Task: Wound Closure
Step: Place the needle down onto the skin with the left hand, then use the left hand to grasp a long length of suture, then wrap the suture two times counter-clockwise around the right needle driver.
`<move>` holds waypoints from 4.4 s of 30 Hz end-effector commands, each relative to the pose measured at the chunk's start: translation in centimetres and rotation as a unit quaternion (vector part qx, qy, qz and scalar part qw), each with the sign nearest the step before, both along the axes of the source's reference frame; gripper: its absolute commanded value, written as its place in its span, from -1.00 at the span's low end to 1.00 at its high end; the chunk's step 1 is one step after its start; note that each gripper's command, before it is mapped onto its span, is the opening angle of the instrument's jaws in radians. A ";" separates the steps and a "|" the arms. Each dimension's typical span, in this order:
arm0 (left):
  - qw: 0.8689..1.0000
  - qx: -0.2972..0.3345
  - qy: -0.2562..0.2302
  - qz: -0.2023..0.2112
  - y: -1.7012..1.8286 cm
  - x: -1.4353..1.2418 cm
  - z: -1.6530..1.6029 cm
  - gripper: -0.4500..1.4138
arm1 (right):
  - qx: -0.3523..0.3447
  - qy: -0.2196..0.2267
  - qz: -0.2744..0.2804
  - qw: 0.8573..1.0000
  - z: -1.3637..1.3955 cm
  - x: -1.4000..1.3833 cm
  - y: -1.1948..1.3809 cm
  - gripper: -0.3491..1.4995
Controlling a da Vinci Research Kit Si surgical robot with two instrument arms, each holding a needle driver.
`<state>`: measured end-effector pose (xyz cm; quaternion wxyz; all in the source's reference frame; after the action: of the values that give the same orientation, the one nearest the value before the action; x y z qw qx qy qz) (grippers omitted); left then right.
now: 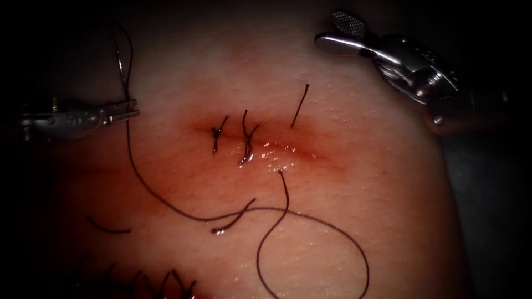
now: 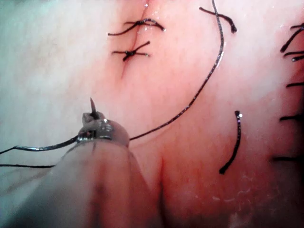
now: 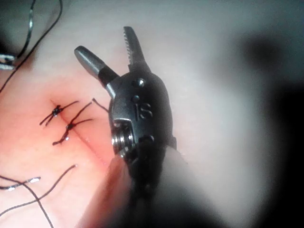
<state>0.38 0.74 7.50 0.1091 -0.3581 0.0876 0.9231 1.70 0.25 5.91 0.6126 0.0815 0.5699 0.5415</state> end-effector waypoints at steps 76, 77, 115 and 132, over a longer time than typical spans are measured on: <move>0.977 0.167 -0.070 0.112 -1.12 -2.04 -0.53 -0.26 | -0.132 -0.184 -0.155 0.962 0.38 -0.28 -0.85 0.89; 0.977 0.167 -0.070 0.112 -1.12 -2.04 -0.53 -0.26 | -0.132 -0.184 -0.155 0.962 0.38 -0.28 -0.85 0.89; 0.967 -0.063 -0.242 -0.055 -0.17 -0.53 -1.98 -1.00 | -0.181 -0.026 -0.280 0.943 -0.11 0.95 -1.50 -1.00; 0.975 -0.063 -0.201 -0.064 -0.01 -0.81 -1.09 -1.00 | -0.258 0.070 -0.219 0.938 0.06 1.99 -1.56 -1.00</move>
<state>-0.38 0.69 6.47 0.1538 -0.5277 0.1399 0.8236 3.63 -1.25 5.90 0.6665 0.0733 0.7057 0.2286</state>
